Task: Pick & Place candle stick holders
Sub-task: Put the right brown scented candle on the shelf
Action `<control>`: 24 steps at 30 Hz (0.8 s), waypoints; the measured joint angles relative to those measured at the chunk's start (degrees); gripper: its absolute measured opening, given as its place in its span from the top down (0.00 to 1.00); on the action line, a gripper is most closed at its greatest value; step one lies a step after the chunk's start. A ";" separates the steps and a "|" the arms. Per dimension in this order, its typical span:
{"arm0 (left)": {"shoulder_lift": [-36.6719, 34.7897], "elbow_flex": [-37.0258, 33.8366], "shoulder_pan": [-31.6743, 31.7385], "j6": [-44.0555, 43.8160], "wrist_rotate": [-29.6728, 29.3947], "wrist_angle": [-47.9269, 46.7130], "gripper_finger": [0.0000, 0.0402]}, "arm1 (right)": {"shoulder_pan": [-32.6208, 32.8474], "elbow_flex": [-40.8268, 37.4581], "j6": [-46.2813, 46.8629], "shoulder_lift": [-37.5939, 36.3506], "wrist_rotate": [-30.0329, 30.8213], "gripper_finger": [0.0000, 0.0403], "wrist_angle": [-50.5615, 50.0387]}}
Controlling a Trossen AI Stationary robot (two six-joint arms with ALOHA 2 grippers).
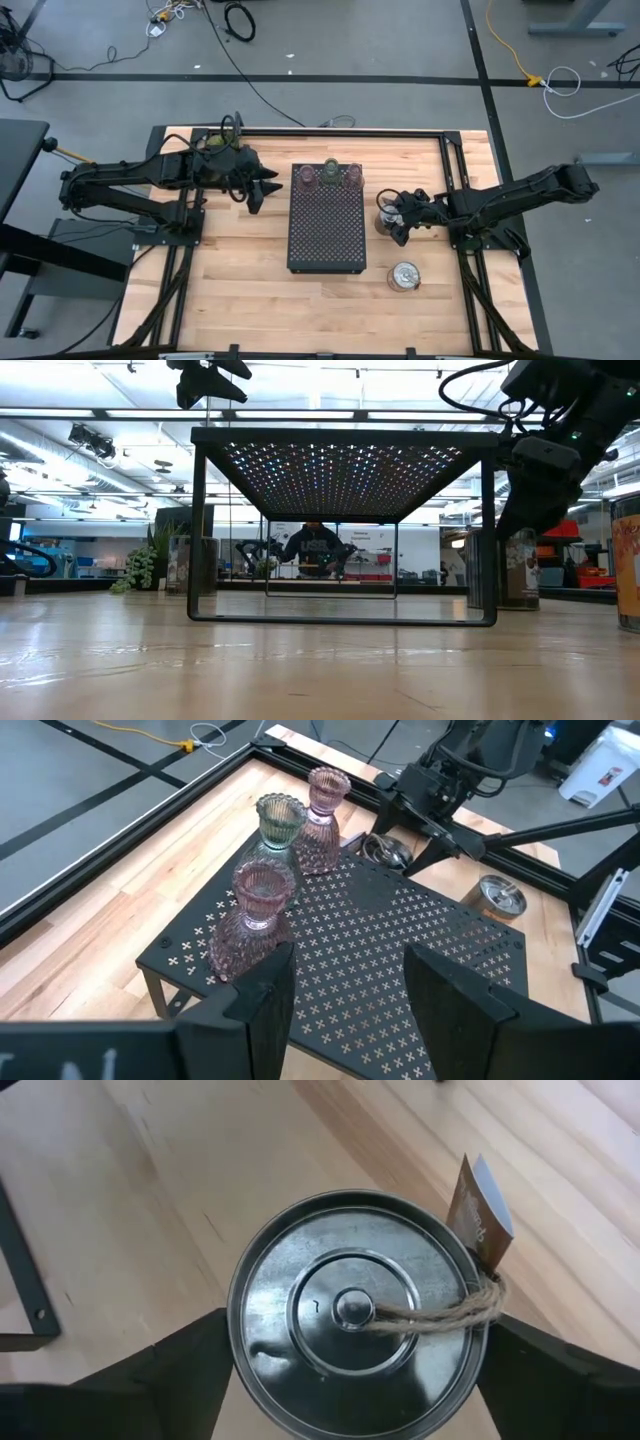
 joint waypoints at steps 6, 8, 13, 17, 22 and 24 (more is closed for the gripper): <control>0.00 0.00 0.00 0.00 0.00 0.00 0.53 | 0.00 0.04 0.00 -0.06 -0.71 0.17 0.00; 0.00 0.00 0.00 0.00 -0.01 0.00 0.53 | 0.00 0.07 0.00 -0.05 -0.86 0.17 -0.02; -0.02 0.00 0.00 -0.02 0.01 0.00 0.53 | 0.00 0.07 0.04 -0.05 -0.45 0.18 -0.28; -0.01 0.00 0.00 -0.02 -0.14 -0.01 0.53 | 0.00 1.45 0.03 -0.05 -0.49 0.18 -3.16; 0.00 0.00 0.02 -0.02 -0.38 0.00 0.53 | 0.02 7.14 -1.81 -0.02 1.78 0.18 -11.69; 0.00 0.00 0.02 -0.02 -0.38 0.00 0.53 | 0.00 9.38 -2.65 -0.04 2.69 0.18 -15.10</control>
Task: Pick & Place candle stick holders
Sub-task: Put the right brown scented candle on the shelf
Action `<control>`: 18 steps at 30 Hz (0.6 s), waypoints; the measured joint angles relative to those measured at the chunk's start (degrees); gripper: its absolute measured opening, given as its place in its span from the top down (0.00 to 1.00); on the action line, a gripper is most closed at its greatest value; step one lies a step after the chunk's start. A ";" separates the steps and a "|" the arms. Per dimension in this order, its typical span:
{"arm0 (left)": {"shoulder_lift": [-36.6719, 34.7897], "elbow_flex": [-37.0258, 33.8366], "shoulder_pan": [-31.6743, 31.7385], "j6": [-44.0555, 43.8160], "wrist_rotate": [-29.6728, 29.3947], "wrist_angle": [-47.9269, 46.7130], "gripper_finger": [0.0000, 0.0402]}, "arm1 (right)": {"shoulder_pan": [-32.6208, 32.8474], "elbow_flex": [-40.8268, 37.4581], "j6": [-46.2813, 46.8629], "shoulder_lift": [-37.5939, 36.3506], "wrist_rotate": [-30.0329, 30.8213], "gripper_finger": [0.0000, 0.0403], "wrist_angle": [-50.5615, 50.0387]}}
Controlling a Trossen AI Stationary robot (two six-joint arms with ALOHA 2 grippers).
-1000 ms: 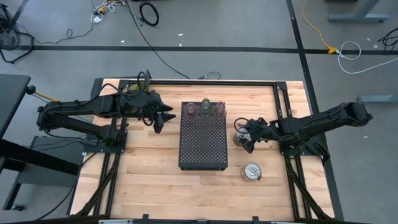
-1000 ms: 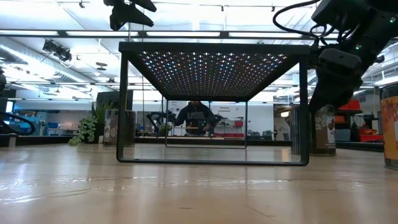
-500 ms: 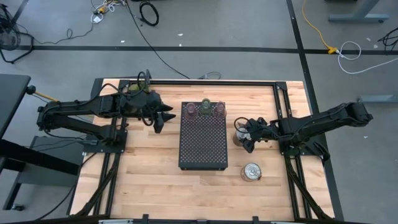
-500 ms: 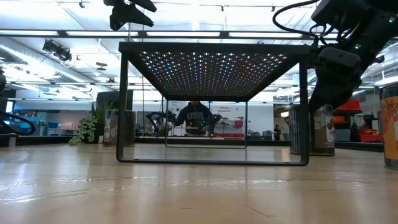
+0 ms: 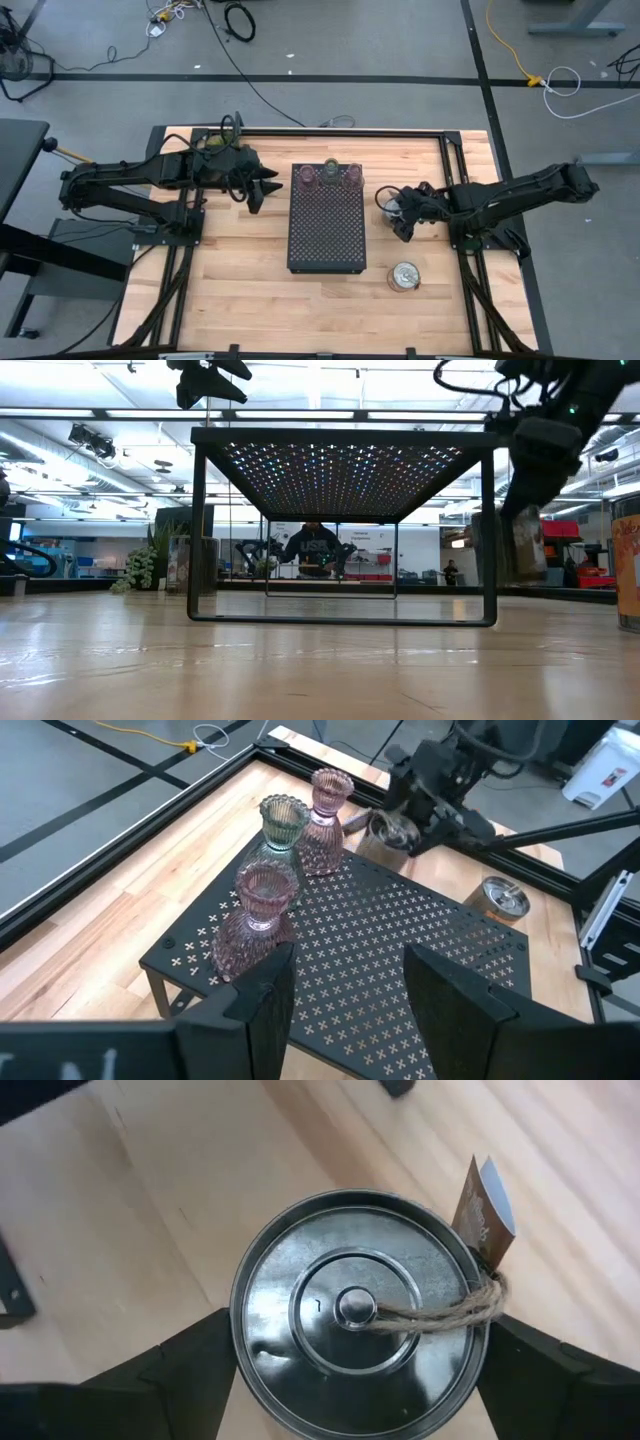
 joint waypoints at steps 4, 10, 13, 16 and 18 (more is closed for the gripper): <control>0.00 0.00 0.00 0.00 0.00 0.00 0.53 | 0.00 4.68 -0.83 -0.02 -0.04 0.18 -3.76; 0.00 0.00 0.00 0.00 -0.01 0.00 0.53 | 0.02 13.09 -1.19 -0.02 -0.12 0.18 -12.33; 0.00 0.00 0.00 -0.02 -0.02 -0.01 0.53 | 0.02 17.76 -1.65 -0.13 -0.15 0.17 -17.16; 0.00 0.00 0.00 -0.02 -0.02 0.00 0.53 | 0.19 22.40 -2.25 -0.20 -0.05 0.18 -19.00; 0.00 0.00 0.00 -0.02 -0.02 0.00 0.53 | 0.78 24.82 -2.31 -0.20 -0.09 0.18 -21.31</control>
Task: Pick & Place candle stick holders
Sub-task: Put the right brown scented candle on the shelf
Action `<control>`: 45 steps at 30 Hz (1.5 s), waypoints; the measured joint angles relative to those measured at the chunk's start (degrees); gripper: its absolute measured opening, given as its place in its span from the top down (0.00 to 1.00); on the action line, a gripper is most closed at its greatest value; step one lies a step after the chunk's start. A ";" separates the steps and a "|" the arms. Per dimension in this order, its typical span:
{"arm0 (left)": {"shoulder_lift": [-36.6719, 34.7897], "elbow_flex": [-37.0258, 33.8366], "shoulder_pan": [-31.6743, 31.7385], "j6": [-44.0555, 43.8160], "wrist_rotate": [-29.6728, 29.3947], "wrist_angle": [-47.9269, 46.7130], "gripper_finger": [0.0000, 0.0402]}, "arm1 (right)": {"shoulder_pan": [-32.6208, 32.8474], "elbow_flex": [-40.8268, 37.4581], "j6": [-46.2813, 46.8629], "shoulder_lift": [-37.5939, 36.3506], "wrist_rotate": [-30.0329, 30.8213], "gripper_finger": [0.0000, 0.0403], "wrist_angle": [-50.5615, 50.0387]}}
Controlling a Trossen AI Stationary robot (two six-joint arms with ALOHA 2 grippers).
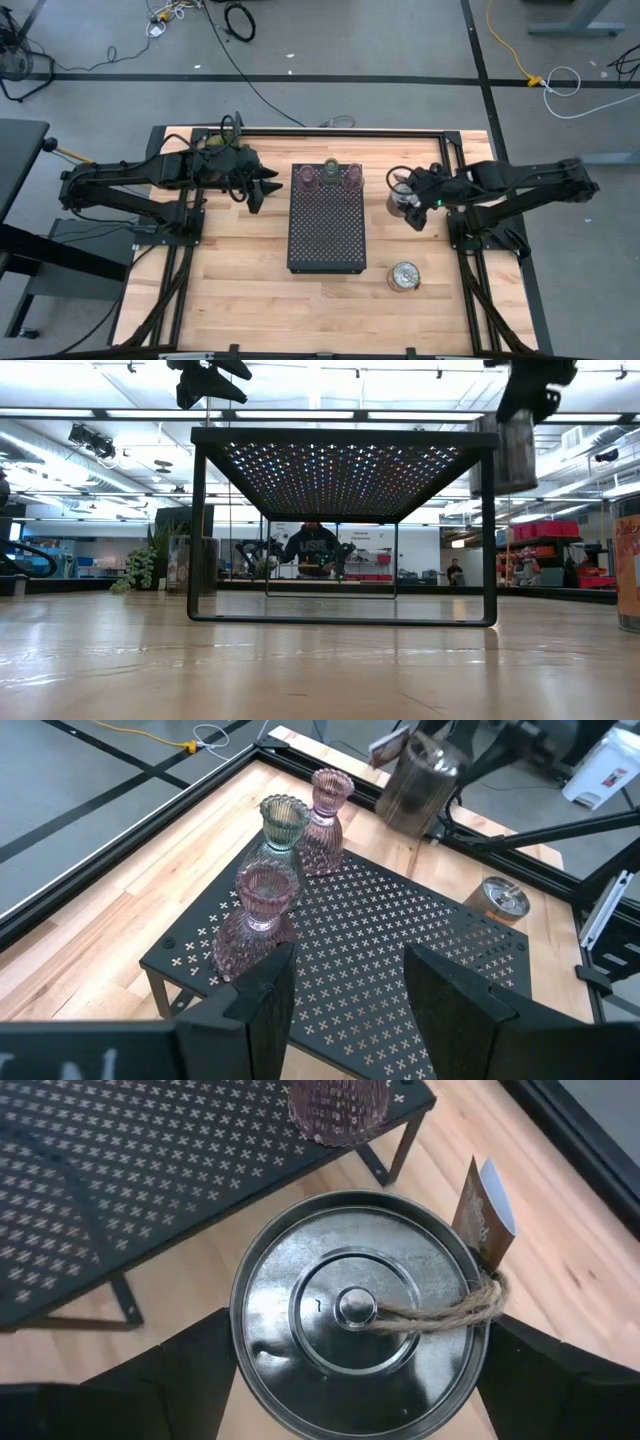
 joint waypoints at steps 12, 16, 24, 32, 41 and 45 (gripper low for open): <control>0.00 0.00 0.00 -0.07 -1.10 0.00 0.53 | 8.60 9.14 4.79 0.27 -3.05 0.18 -0.15; -0.02 0.00 0.00 -0.08 -1.49 0.00 0.53 | 12.62 9.35 7.20 1.12 -3.10 0.17 2.52; 0.00 0.00 0.00 -0.60 -1.49 0.00 0.53 | 18.39 9.41 8.00 5.58 -3.08 0.18 11.92; 0.00 0.00 0.00 -0.61 -1.49 0.02 0.53 | 19.59 9.41 6.13 11.97 -3.60 0.18 22.08; 0.00 0.00 0.00 -0.65 -1.49 0.04 0.53 | 18.78 9.41 2.83 18.37 -4.12 0.18 29.71; 0.00 0.00 -0.02 -1.03 -1.49 0.04 0.53 | 17.38 9.40 2.35 19.60 -3.79 0.18 32.39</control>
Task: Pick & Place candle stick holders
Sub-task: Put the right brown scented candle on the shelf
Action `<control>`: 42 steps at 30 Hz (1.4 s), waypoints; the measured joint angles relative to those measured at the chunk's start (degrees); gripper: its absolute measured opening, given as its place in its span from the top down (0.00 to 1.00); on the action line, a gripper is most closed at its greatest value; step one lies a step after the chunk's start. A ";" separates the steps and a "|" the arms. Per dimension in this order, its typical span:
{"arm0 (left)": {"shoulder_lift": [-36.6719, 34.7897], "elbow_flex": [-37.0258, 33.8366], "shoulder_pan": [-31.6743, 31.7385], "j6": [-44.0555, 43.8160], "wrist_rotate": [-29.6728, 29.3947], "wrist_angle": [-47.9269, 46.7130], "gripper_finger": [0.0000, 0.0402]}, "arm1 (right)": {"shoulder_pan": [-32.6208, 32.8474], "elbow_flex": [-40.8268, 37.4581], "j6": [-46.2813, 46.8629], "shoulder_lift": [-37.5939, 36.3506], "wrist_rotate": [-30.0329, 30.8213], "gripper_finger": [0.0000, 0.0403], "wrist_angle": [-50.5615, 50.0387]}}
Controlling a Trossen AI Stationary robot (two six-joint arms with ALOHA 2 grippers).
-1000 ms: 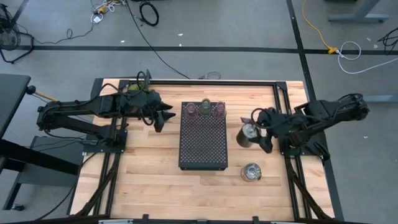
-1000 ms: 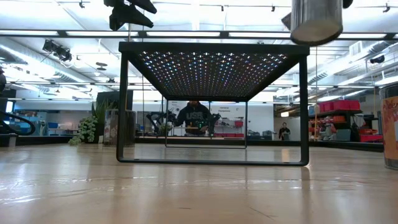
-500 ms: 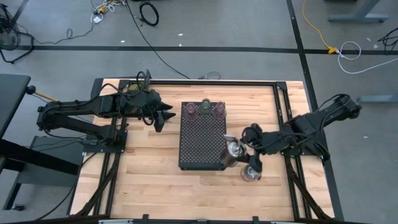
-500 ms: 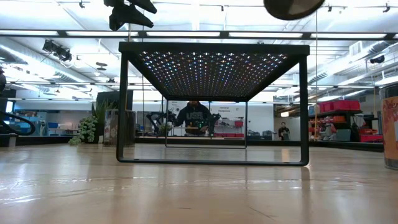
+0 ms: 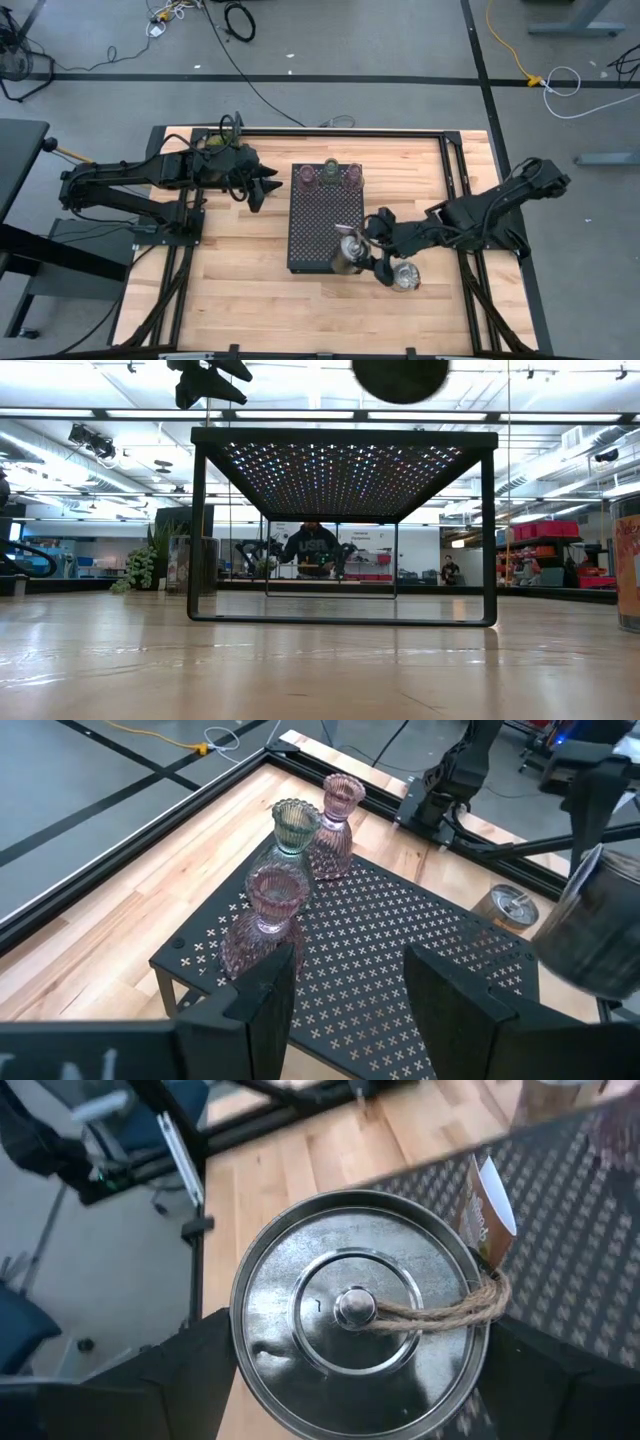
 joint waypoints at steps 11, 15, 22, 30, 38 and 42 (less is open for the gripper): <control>0.00 0.00 0.00 -0.76 0.20 -0.02 0.53 | -2.94 4.56 -5.42 4.93 -1.24 0.18 2.80; -0.01 0.00 0.00 -0.61 0.21 -0.02 0.53 | -4.01 9.93 -8.38 9.00 -1.28 0.18 -0.23; 0.00 0.00 0.00 -0.51 0.24 -0.04 0.53 | -4.29 16.18 -9.44 14.58 -2.30 0.17 -10.63; 0.00 0.00 0.00 -0.42 0.24 -0.07 0.53 | -5.56 16.40 -9.83 15.35 -2.16 0.17 -9.44; 0.00 0.00 0.00 -0.44 0.24 -0.07 0.53 | -6.74 16.41 -10.68 15.35 -2.31 0.17 -8.53; 0.00 0.00 0.00 -0.44 0.24 -0.07 0.53 | -6.76 16.42 -11.08 15.52 -2.33 0.17 -8.66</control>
